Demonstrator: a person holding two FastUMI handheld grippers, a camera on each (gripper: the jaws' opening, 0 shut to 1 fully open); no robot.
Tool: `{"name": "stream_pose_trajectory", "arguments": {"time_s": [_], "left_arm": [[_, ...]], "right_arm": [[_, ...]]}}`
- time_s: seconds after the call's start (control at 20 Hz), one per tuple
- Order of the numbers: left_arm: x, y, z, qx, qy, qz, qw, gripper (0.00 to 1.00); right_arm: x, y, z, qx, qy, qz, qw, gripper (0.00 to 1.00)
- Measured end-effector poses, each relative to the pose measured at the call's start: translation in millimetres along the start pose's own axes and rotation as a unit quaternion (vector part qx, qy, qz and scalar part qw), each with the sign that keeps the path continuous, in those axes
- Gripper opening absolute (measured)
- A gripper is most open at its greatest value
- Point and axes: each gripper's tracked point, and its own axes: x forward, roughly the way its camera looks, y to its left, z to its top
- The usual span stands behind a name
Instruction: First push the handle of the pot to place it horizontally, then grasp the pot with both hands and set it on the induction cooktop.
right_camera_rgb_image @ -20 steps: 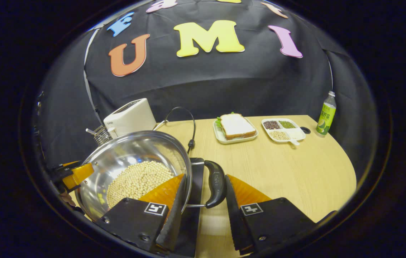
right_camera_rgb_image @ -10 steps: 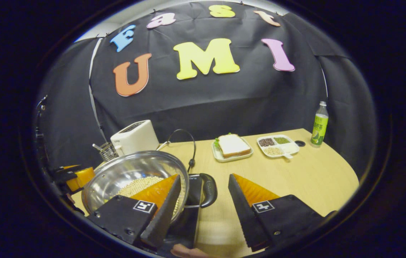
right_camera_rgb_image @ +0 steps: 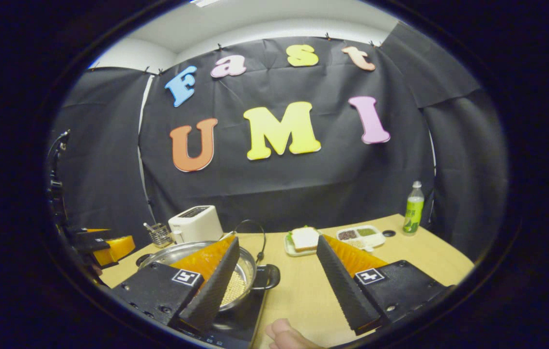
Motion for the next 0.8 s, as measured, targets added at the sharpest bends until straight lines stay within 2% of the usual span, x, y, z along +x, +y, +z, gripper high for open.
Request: {"name": "stream_pose_trajectory", "arguments": {"time_s": [0.1, 0.2, 0.35, 0.45, 0.5, 0.8], "left_arm": [[-19.4, -7.3, 15.6, -0.014, -0.014, -0.004, 1.000, 0.93], [-38.1, -15.5, 32.2, -0.024, -0.025, -0.013, 0.999, 0.95], [-64.5, -27.5, 59.5, -0.021, -0.052, -0.030, 0.998, 0.95], [-82.9, -33.6, 76.8, -0.013, -0.071, -0.033, 0.997, 0.95], [-93.6, -36.6, 84.1, -0.011, -0.078, -0.033, 0.996, 0.95], [-146.9, -53.7, 112.1, -0.008, -0.114, -0.029, 0.993, 0.96]], "right_arm": [[-21.1, 1.7, 19.3, -0.009, -0.015, 0.004, 1.000, 1.00], [-42.9, -6.0, 35.4, -0.010, -0.028, -0.001, 1.000, 0.95], [-71.2, -16.3, 63.1, 0.004, -0.057, 0.007, 0.998, 0.96], [-89.2, -34.4, 78.2, 0.001, -0.069, -0.002, 0.998, 1.00], [-98.2, -43.8, 85.7, -0.001, -0.074, -0.011, 0.997, 0.96], [-158.2, -82.5, 127.8, -0.018, -0.114, -0.036, 0.993, 0.96]]}}
